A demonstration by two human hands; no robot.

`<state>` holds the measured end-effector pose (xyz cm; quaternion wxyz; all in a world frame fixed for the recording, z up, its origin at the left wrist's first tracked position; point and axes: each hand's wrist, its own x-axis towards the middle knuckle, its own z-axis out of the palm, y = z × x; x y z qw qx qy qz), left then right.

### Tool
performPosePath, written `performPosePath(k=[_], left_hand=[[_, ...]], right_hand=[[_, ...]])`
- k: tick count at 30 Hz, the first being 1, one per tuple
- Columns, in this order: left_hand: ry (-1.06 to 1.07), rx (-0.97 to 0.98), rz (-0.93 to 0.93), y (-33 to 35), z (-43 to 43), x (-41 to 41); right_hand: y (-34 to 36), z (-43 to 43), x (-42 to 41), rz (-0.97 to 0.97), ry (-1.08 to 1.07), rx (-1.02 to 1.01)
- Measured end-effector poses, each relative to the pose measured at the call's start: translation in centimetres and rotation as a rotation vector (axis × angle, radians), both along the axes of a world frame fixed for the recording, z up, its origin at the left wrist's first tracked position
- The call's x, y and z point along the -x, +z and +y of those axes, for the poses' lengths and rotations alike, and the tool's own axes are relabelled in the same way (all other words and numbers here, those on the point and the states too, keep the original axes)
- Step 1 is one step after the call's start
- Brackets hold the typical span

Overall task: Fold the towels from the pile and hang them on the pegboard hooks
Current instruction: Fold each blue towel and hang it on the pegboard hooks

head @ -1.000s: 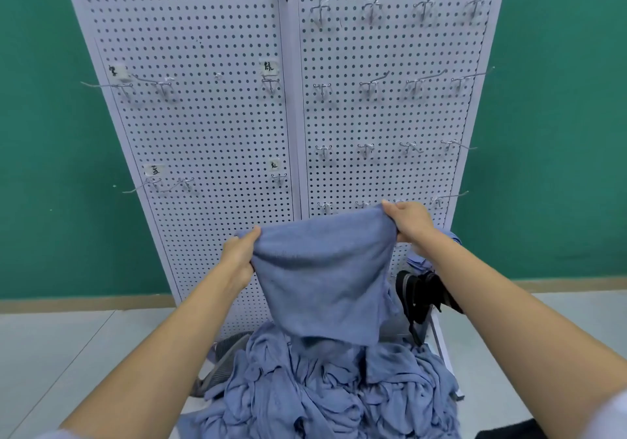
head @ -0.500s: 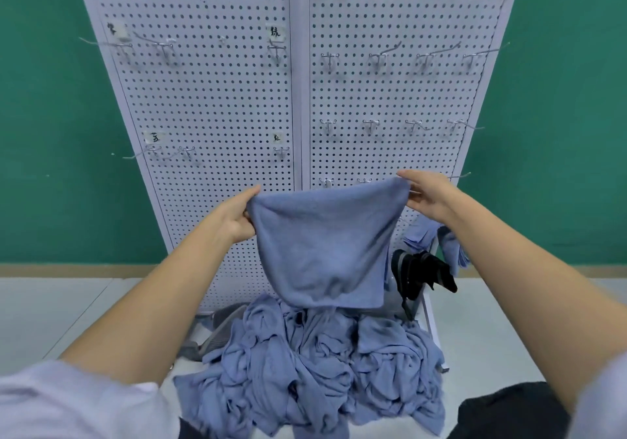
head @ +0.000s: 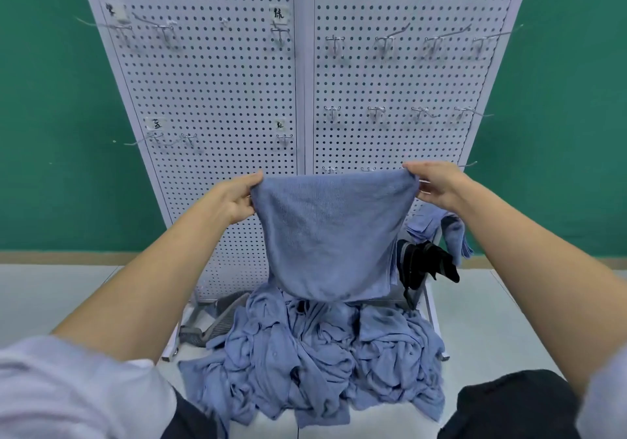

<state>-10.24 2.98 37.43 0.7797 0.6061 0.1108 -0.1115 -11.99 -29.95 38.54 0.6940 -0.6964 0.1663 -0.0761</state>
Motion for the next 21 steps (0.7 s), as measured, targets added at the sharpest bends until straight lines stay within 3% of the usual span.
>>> performPosePath(k=[11,16,19,21], left_hand=[[0.035,-0.156,-0.089,0.9,0.6,-0.1],[0.015,-0.286,-0.207,1.2,1.0,-0.6],[-0.032,-0.513,-0.295,1.1,1.2,-1.1],[-0.062,-0.710,-0.369,0.9,1.2,-1.3]], right_hand=[[0.0,-0.6,-0.6,0.003,-0.011,0.153],[0.3,-0.6,-0.6,-0.047,0.038,0.095],[0.4,-0.3,-0.4,-0.069,0.199,0.157],[0.2,-0.2,-0.4,-0.075,0.249,0.343]])
